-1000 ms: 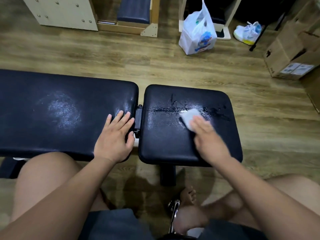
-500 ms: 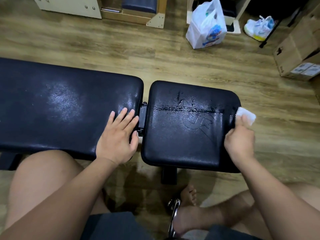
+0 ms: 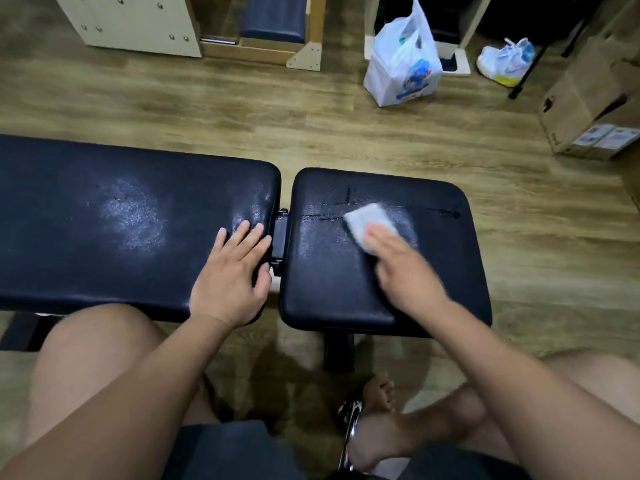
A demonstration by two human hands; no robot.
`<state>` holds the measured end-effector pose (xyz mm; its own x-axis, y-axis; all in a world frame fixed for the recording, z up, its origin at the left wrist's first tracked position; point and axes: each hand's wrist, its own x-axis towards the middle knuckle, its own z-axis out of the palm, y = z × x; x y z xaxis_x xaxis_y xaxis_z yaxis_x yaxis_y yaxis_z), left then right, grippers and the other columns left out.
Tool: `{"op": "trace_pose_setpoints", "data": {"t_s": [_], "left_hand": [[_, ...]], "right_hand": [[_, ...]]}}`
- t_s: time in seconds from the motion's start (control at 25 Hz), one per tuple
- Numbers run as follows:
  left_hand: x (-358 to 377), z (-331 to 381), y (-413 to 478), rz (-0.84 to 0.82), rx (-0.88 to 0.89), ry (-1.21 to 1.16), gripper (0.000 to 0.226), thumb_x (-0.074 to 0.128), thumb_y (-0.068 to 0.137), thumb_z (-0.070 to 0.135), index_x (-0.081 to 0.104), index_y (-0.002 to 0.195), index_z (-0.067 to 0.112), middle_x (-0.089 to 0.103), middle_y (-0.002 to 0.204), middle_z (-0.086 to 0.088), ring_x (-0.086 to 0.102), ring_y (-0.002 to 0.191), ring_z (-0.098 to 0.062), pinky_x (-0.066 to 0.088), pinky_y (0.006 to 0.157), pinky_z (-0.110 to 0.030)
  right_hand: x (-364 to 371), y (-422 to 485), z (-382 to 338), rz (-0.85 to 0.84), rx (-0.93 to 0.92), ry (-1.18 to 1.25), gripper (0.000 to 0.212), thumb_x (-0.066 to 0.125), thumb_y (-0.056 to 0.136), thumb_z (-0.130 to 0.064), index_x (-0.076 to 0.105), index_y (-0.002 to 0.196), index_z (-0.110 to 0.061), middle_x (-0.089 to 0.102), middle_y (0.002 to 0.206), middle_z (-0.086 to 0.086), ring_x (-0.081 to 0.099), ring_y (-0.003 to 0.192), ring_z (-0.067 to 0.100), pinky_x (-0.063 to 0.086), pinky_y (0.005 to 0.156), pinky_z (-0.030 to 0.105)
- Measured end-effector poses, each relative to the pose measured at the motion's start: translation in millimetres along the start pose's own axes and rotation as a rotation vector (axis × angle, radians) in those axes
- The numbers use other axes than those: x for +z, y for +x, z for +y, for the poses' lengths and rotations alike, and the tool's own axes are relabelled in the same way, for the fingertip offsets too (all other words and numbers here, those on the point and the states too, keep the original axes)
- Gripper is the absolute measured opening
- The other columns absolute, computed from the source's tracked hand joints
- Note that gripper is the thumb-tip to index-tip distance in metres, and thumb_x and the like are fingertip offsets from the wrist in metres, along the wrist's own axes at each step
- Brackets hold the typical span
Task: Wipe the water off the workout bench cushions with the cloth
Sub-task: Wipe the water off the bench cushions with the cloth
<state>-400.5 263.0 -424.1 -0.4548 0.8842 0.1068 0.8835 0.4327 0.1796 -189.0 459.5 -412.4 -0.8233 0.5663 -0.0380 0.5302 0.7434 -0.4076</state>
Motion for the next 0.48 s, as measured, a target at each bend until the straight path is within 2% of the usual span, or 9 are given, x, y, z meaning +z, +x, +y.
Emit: {"op": "trace_pose_setpoints", "data": {"t_s": [0.12,0.24,0.36,0.48], "left_hand": [[2,-1,-1,0.003,0.004,0.002,0.055,0.033,0.091,0.033,0.053,0.137,0.009,0.044,0.149,-0.006,0.031,0.143,-0.025,0.017,0.119,-0.049],[4,-1,-1,0.016,0.008,-0.017,0.054,0.036,0.091,0.032,0.053,0.136,0.01,0.044,0.149,-0.006,0.031,0.143,-0.025,0.017,0.119,-0.049],[4,-2,0,0.017,0.007,-0.017,0.053,0.036,0.091,0.032,0.054,0.136,0.01,0.044,0.149,-0.006,0.031,0.143,-0.024,0.018,0.119,-0.049],[3,-2,-1,0.016,0.005,-0.022,0.053,0.036,0.091,0.032,0.053,0.137,0.011,0.043,0.149,-0.005,0.031,0.143,-0.023,0.018,0.119,-0.048]], "right_hand": [[-43,-15,67,0.173,0.308,0.014,0.05,0.047,0.084,0.011,0.059,0.129,-0.006,0.051,0.142,0.011,0.049,0.132,0.027,0.029,0.114,0.03],[-56,16,66,0.288,0.49,0.016,0.042,0.043,0.088,0.007,0.061,0.125,-0.002,0.058,0.132,0.02,0.056,0.122,0.034,0.037,0.106,0.034],[-25,61,10,0.302,0.442,0.033,0.046,0.04,0.086,0.004,0.058,0.128,0.001,0.05,0.141,0.02,0.046,0.132,0.031,0.026,0.113,0.028],[25,90,-79,0.124,0.149,0.115,0.053,0.039,0.084,0.001,0.053,0.135,-0.004,0.042,0.148,0.016,0.036,0.14,0.028,0.02,0.118,0.027]]}}
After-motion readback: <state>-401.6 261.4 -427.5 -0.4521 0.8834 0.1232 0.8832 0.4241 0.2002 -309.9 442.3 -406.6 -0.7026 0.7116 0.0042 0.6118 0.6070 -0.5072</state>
